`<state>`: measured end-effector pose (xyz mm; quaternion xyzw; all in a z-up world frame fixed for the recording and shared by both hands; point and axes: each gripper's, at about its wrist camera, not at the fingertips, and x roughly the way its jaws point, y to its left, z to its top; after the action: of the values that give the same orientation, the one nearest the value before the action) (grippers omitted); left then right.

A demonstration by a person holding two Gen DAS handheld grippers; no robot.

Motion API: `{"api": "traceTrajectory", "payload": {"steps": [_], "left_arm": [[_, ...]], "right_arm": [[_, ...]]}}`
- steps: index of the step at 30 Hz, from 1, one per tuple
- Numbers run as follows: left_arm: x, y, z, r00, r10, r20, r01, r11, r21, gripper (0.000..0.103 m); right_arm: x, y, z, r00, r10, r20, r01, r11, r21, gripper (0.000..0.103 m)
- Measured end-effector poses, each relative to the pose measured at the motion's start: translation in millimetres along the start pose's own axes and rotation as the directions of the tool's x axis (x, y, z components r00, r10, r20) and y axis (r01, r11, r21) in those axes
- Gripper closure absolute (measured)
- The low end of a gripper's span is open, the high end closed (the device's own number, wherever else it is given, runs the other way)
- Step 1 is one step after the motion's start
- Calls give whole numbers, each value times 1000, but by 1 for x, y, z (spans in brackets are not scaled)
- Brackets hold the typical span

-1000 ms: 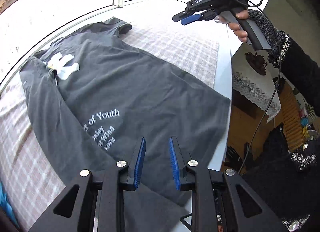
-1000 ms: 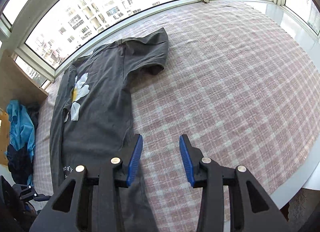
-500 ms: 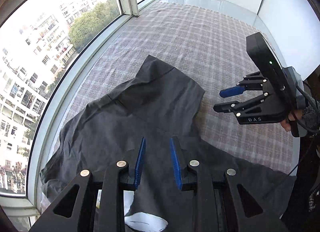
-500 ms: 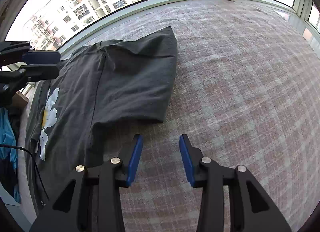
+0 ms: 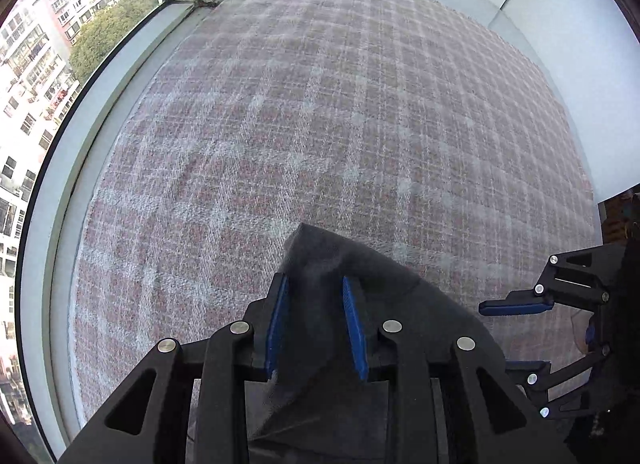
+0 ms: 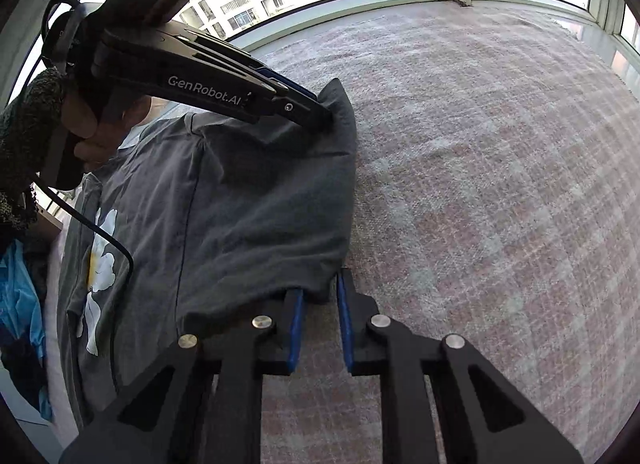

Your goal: Fold clothes

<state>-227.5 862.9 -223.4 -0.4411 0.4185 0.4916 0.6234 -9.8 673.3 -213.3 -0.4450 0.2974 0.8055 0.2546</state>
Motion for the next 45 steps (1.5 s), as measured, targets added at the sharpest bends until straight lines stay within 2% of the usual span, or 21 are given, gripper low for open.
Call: {"api": "traceTrajectory", "payload": {"steps": [1,2,3,5,8,9,10,13,15,19,21,24,26,27,28,30,31,34,37,39,45], "left_arm": [[1,-1,1,1000,-12,1,12,1000,2,84],[0,-2,1,1000,-23,7,23,1000,2,97],[-4,-4,2,999,-27,21,27,1000,3,101],[-23,-7,-2,996,-39,84,38,999,8,101],[-55,-3,-16,980,-56,189,55,998,13,101],[-62,1,-22,977,-42,208,42,999,8,100],[-64,8,-27,977,-9,211,11,1000,-4,99],[-61,33,-44,986,67,153,-57,996,-72,99],[-65,36,-59,988,74,139,-62,994,-89,99],[-67,2,-92,991,63,117,-55,996,-71,93],[-62,-24,-109,995,25,97,-19,998,-66,93],[-48,-71,-133,998,30,60,-30,1000,1,92],[-41,-91,-144,998,42,35,-43,999,23,86],[-39,-95,-150,998,56,24,-57,998,24,86],[-41,-96,-156,997,69,22,-69,997,22,86],[-51,-91,-167,995,89,39,-89,996,-1,86],[-59,-84,-174,994,98,53,-97,995,-33,86],[-77,-59,-196,988,141,69,-131,981,-140,85],[-86,-46,-221,984,172,46,-160,969,-190,85],[-87,-44,-234,983,183,29,-173,965,-199,85],[-87,-40,-236,983,178,46,-167,969,-182,85]], "right_arm": [[-7,0,2,1000,1,23,-1,1000,9,95],[-17,-1,4,999,5,54,-6,1000,21,96],[-29,-2,5,996,7,94,-10,999,32,96],[-54,-1,5,984,-19,175,13,999,35,96],[-80,5,-1,938,-176,300,180,984,16,93],[-74,3,1,949,-177,260,185,983,-6,88],[-63,-3,4,971,-155,184,160,987,-9,76],[-43,-32,16,995,-43,88,37,997,74,75],[-32,-45,34,998,-1,61,-4,997,78,75],[7,-53,89,993,116,-34,-114,991,70,67],[30,-50,109,990,108,-96,-103,993,57,67],[56,-41,118,978,81,-191,-77,997,24,67],[62,-37,120,964,118,-237,-109,993,54,74],[55,-28,121,952,202,-230,-188,979,78,76],[44,-16,121,925,318,-210,-303,948,101,76],[24,12,121,835,520,-182,-507,854,115,72],[16,29,121,820,538,-196,-535,842,73,70],[0,42,121,908,385,-166,-396,918,-32,69],[11,1,116,948,284,-144,-275,958,79,69],[24,-20,106,962,216,-166,-199,974,112,69],[20,-60,56,977,133,-164,-104,979,174,69]]}}
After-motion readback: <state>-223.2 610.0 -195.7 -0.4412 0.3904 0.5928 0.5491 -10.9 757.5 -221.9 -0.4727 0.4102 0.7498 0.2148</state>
